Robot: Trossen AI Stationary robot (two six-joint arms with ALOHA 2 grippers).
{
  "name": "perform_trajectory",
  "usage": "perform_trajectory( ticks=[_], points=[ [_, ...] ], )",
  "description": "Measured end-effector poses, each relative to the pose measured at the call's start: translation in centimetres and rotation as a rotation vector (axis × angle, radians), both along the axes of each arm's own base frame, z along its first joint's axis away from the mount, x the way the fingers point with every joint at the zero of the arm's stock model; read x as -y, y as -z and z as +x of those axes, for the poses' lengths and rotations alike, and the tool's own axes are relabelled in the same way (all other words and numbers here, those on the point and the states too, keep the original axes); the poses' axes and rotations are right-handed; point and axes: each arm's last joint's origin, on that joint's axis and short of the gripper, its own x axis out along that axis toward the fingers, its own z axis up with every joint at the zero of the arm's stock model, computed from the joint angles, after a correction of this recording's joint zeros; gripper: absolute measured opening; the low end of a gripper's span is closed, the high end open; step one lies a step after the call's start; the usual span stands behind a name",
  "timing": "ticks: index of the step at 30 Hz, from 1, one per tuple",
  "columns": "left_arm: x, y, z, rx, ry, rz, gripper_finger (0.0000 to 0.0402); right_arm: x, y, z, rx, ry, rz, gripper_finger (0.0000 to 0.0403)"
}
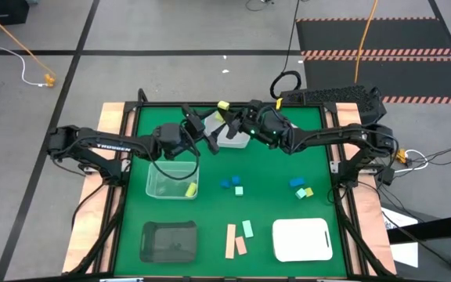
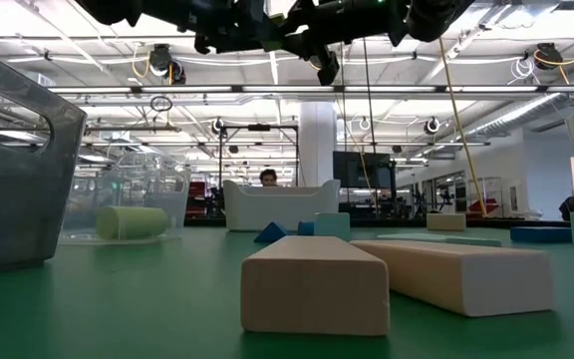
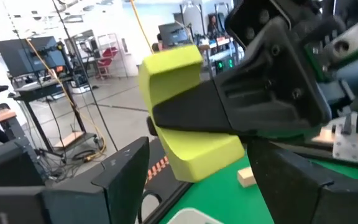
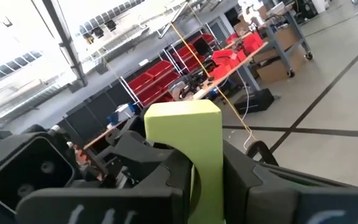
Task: Sort & place blocks by color
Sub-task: Put the top yellow bridge block into the transparent bin
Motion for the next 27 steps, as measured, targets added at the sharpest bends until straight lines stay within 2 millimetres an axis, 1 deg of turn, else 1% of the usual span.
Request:
perform_trajectory(
  ticks=[4, 9, 17, 19, 22, 27],
  points=[
    [0.00, 0.09, 0.01, -0.026, 0.008, 0.022, 0.0257, -0.03, -0.06, -0.01, 0.005, -0.010, -0.001, 0.0038],
    [0.02, 0.18, 0.03, -0.055, 0.018, 0.051, 0.0228, -0.07, -0.04, 0.02, 0.003, -0.033, -0.003, 0.0038],
    [0.01, 0.33, 0.03, -0.069, 0.018, 0.045, 0.0159, -0.15, -0.03, 0.05, 0.000, -0.060, -0.006, 0.0040],
    [-0.12, 0.33, 0.02, -0.067, 0.013, 0.041, 0.0141, -0.21, -0.08, 0.05, 0.000, -0.090, -0.010, 0.0043],
    [-0.17, 0.42, 0.00, -0.071, 0.012, 0.035, 0.0119, -0.22, 0.09, 0.07, -0.012, -0.102, 0.013, 0.0047],
    [-0.12, 0.53, 0.00, -0.052, 0.015, -0.006, 0.0107, -0.07, 0.13, 0.04, -0.018, -0.101, 0.016, 0.0039]
  ],
)
